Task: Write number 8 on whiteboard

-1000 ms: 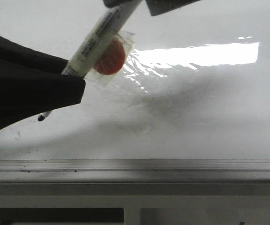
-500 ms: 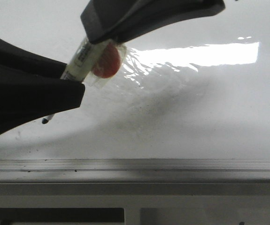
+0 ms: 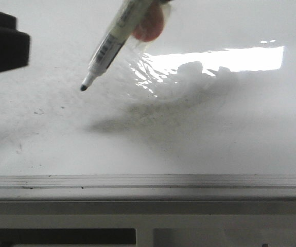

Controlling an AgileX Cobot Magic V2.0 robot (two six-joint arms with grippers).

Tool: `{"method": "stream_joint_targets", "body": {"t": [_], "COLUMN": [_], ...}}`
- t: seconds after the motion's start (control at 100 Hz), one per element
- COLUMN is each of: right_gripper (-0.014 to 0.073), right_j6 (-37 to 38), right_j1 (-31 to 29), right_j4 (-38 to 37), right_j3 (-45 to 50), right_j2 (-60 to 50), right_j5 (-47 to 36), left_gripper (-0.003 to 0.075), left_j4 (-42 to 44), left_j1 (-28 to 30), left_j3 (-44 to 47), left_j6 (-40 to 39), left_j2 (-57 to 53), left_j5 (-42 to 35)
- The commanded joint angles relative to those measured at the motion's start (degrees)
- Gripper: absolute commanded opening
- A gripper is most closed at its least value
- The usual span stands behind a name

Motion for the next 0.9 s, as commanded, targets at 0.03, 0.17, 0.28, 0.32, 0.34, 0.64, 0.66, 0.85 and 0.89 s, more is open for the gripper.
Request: {"method": "stream_joint_targets", "body": {"t": [0.03, 0.17, 0.28, 0.32, 0.34, 0.64, 0.66, 0.85, 0.89], "right_gripper": [-0.0048, -0.0045, -0.0043, -0.0043, -0.0043, -0.0043, -0.0043, -0.0043, -0.0043], "right_j6": [0.1, 0.1, 0.1, 0.1, 0.1, 0.1, 0.1, 4.0, 4.0], "right_j1": [-3.6, -7.7, -11.4, -12.3, -12.7, -13.1, -13.1, -13.1, -12.5], "right_j4": [-0.2, -0.8, -1.0, -1.0, -1.0, -1.9, -2.8, -7.5, -6.1], "right_j3": [-5.7, -10.8, -13.8, -14.2, -14.3, -14.3, -14.3, -13.8, -13.0], "right_j2": [-1.2, -0.3, 0.8, 1.5, 1.8, 5.8, 5.2, 2.3, 3.0], "right_j5": [0.8, 2.9, 4.3, 4.5, 4.5, 11.5, 11.7, 17.5, 16.9], "left_gripper": [0.0244, 0.0244, 0.0244, 0.0244, 0.0244, 0.0244, 0.0244, 0.0244, 0.0244], "left_j4": [-3.5, -3.5, -4.5, -5.3, -5.7, -6.1, -6.1, -6.1, -6.1], "left_j1": [-0.1, -0.1, -0.1, -0.1, -0.1, -0.1, -0.1, -0.1, -0.1], "left_j3": [-1.3, -1.3, -1.3, -1.3, -1.3, -1.3, -1.3, -1.3, -1.3], "left_j6": [-0.7, -0.7, -0.7, -0.7, -0.7, -0.7, -0.7, -0.7, -0.7], "left_j2": [-6.4, -10.3, -10.7, -10.7, -10.7, -10.7, -10.7, -10.7, -10.7], "left_j5": [2.9, 3.6, 3.6, 3.6, 3.6, 3.6, 3.6, 3.6, 3.6]}}
